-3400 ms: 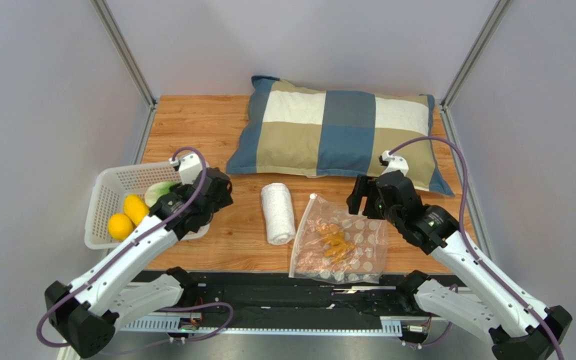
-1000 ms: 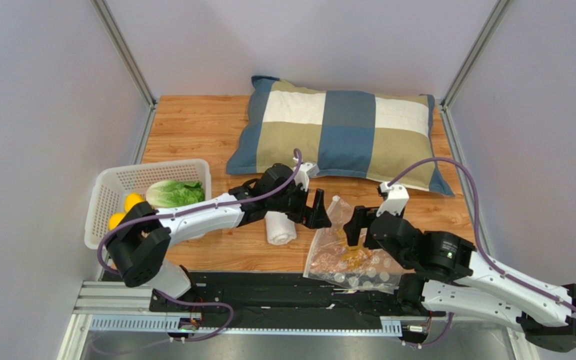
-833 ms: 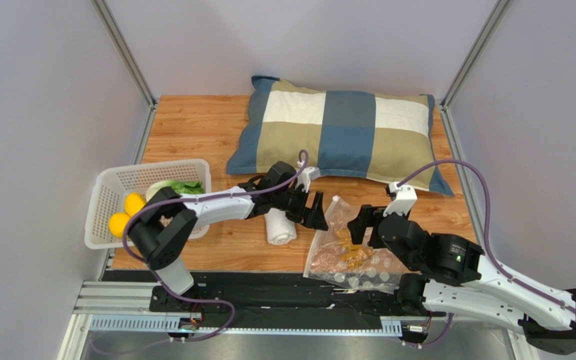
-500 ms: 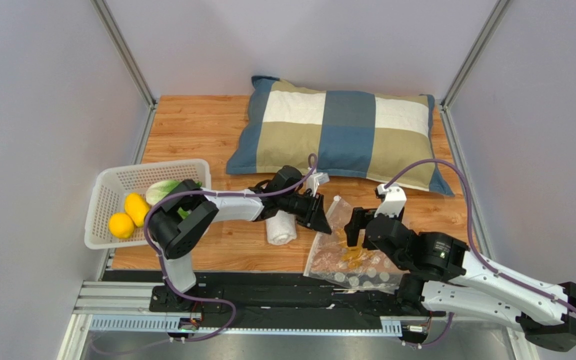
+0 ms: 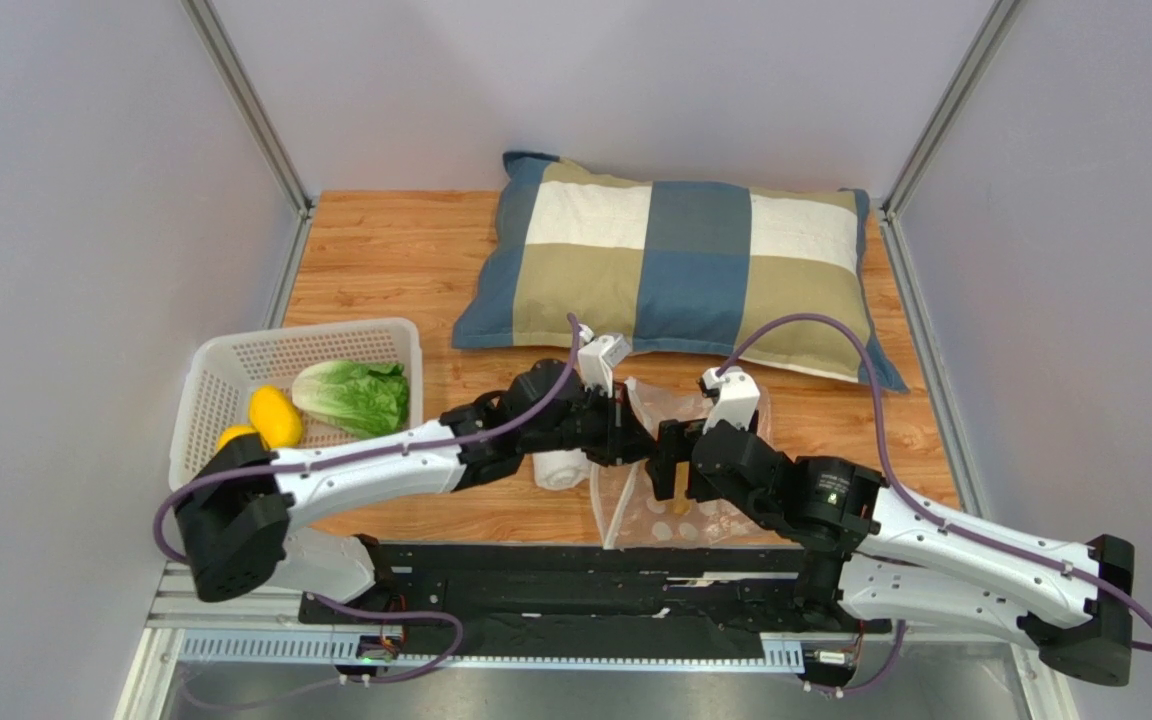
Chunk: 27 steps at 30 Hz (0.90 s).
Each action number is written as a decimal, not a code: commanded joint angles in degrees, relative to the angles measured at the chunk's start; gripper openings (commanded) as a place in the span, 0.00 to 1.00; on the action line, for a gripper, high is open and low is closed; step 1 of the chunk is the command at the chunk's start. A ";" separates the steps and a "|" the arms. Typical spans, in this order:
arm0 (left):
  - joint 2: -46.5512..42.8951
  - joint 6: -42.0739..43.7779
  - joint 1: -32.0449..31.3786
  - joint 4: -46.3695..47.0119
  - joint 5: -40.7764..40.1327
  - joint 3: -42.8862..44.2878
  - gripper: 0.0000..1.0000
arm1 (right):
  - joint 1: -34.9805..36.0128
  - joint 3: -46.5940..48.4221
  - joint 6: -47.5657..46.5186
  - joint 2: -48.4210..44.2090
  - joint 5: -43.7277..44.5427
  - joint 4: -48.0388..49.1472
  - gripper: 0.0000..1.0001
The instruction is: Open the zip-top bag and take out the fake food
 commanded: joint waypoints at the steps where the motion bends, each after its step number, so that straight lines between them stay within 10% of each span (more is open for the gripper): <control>1: -3.57 -7.10 -6.41 -9.77 -24.16 5.59 0.00 | 1.46 -0.45 -3.14 -2.90 -1.37 7.46 0.88; 11: 5.92 -13.79 -6.42 -10.23 -21.88 11.22 0.00 | 3.57 -5.10 -4.73 -14.06 -1.02 8.34 0.94; 27: 3.46 -18.72 -6.42 -7.24 -20.39 8.67 0.00 | 12.44 -10.64 -5.86 -5.37 16.11 19.40 0.94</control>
